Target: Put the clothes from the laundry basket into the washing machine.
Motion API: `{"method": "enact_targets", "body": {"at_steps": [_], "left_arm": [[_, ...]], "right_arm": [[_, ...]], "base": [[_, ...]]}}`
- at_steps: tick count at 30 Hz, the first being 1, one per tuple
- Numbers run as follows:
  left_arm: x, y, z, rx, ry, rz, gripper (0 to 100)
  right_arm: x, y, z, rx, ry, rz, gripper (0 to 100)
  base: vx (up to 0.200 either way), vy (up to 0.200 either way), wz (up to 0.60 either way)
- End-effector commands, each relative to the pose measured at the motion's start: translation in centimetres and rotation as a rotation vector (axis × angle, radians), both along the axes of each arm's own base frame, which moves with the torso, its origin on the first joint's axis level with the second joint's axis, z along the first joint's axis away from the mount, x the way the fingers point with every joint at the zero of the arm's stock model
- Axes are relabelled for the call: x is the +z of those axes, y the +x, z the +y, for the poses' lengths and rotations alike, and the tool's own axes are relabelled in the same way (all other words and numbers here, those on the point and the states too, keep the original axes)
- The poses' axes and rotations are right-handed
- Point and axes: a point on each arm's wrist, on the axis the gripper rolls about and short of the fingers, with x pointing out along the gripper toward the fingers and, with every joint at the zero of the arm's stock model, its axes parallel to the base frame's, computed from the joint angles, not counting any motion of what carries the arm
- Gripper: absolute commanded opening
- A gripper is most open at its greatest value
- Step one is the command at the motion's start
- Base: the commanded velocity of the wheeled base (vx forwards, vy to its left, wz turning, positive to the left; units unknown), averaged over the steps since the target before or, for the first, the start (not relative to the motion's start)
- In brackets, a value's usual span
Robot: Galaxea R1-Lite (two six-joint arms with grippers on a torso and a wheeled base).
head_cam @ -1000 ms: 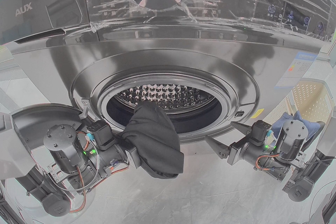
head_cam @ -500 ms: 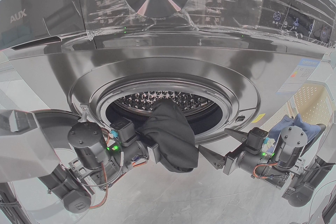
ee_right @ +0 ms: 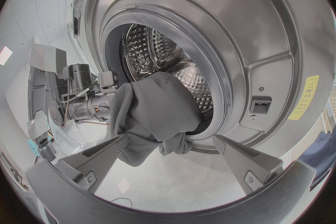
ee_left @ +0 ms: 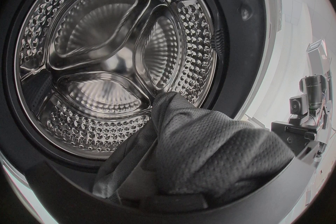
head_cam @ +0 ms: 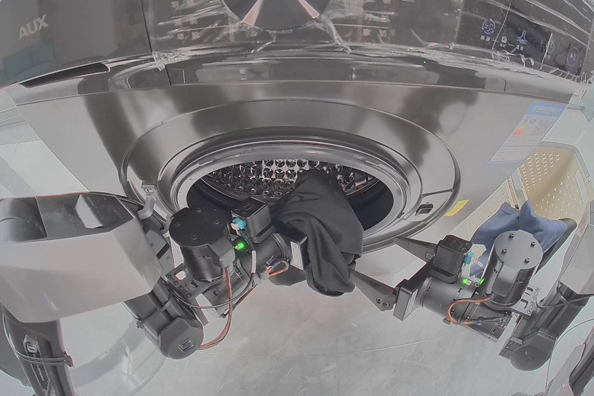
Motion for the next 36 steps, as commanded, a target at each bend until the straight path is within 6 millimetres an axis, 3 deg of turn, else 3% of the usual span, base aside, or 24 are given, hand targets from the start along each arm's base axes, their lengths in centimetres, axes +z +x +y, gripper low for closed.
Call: {"method": "enact_targets", "body": {"at_steps": [1,5,6,8,17,19,28,36], "left_arm": [[-1.2,1.2,-0.8,0.003,0.002,0.007,0],[-1.5,2.6,-1.4,0.015,-0.015,-0.015,0],[-1.6,4.4,-1.8,0.032,-0.038,-0.044,0],[-1.8,5.8,-2.0,0.052,-0.053,-0.065,0],[-2.3,7.2,-1.6,0.076,-0.027,-0.027,0],[-2.2,7.4,-1.8,0.076,-0.027,-0.027,0],[-1.0,11.8,-1.7,0.140,-0.055,-0.061,0],[0.7,14.6,-2.9,0.183,-0.102,-0.054,0]], "right_arm": [[-0.1,0.0,0.1,0.002,-0.001,0.001,100],[-0.1,0.0,0.1,0.001,-0.002,0.002,100],[-0.1,0.0,0.1,0.001,-0.002,0.002,100],[-0.1,0.0,0.1,0.001,-0.002,0.002,100],[0.0,0.1,0.1,0.002,0.000,0.000,100],[0.0,0.1,0.1,0.002,0.000,0.000,100],[-0.1,0.1,0.1,0.005,-0.002,0.003,100],[-0.2,0.0,0.1,0.007,-0.004,0.005,100]], "base": [[0.000,0.000,0.00],[0.000,0.000,0.00],[0.000,0.000,0.00],[0.000,0.000,0.00],[0.000,0.000,0.00],[0.000,0.000,0.00],[0.000,0.000,0.00],[0.000,0.000,0.00]]}}
